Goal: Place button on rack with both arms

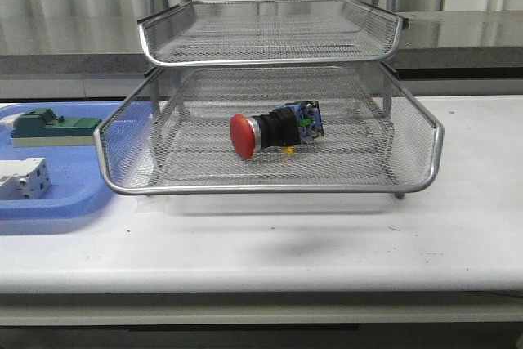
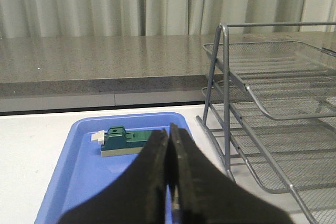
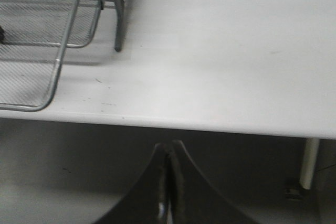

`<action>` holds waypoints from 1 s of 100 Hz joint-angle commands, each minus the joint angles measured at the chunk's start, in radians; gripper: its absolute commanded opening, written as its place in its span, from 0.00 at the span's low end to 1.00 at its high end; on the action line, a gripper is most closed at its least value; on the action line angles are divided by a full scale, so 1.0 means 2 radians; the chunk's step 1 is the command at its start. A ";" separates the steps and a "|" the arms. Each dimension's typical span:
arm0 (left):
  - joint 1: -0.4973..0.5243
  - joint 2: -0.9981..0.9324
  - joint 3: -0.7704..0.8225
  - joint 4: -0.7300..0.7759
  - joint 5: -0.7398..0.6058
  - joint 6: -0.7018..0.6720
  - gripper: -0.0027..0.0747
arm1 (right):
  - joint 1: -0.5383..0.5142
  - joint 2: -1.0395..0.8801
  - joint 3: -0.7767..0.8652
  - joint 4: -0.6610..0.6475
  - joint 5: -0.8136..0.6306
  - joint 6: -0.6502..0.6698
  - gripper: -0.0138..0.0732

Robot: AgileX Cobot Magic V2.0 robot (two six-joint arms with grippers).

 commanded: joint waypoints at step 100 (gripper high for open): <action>0.002 0.005 -0.014 -0.008 -0.031 -0.004 0.01 | 0.281 0.341 -0.014 0.208 -0.190 -0.260 0.08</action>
